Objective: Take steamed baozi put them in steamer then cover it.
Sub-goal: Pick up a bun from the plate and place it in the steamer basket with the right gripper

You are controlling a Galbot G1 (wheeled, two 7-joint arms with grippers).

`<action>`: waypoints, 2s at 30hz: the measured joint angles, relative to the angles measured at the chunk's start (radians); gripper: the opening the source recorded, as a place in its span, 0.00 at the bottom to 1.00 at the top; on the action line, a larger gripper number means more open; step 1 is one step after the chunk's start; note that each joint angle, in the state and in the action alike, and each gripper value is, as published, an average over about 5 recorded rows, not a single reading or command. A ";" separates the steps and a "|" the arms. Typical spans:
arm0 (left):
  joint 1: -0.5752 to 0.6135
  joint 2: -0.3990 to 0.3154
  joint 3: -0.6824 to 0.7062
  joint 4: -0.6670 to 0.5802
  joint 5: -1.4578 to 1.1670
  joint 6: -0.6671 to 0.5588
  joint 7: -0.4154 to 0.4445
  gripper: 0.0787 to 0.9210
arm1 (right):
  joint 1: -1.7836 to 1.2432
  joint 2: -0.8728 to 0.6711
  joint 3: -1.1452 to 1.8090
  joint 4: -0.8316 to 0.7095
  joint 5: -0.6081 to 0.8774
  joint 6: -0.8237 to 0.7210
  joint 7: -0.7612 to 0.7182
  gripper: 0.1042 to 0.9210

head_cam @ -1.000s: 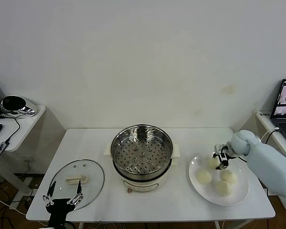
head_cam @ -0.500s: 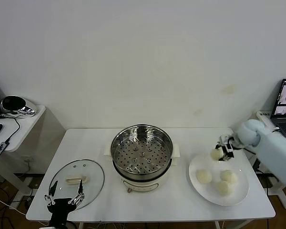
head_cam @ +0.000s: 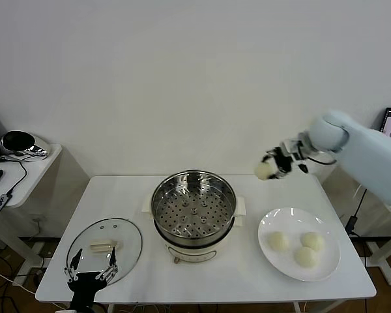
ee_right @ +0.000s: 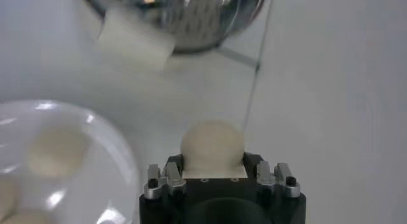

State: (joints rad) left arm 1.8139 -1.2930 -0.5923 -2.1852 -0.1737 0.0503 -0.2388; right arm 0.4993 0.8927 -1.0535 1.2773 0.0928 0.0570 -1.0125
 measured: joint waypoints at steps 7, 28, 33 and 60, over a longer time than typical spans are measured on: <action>0.001 -0.001 -0.009 -0.014 -0.003 0.001 0.000 0.88 | 0.051 0.178 -0.113 -0.044 0.003 0.112 0.039 0.60; 0.018 -0.021 -0.022 -0.045 -0.009 -0.001 0.000 0.88 | 0.007 0.432 -0.231 -0.255 -0.250 0.404 0.083 0.60; 0.013 -0.021 -0.022 -0.047 -0.010 -0.001 0.000 0.88 | -0.010 0.452 -0.235 -0.284 -0.291 0.433 0.092 0.61; 0.019 -0.017 -0.019 -0.072 -0.011 0.004 0.000 0.88 | 0.086 0.377 -0.259 -0.168 -0.171 0.306 0.052 0.88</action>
State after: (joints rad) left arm 1.8328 -1.3101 -0.6113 -2.2574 -0.1849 0.0544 -0.2393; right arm 0.5849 1.2700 -1.3126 1.1093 -0.0782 0.3627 -0.9608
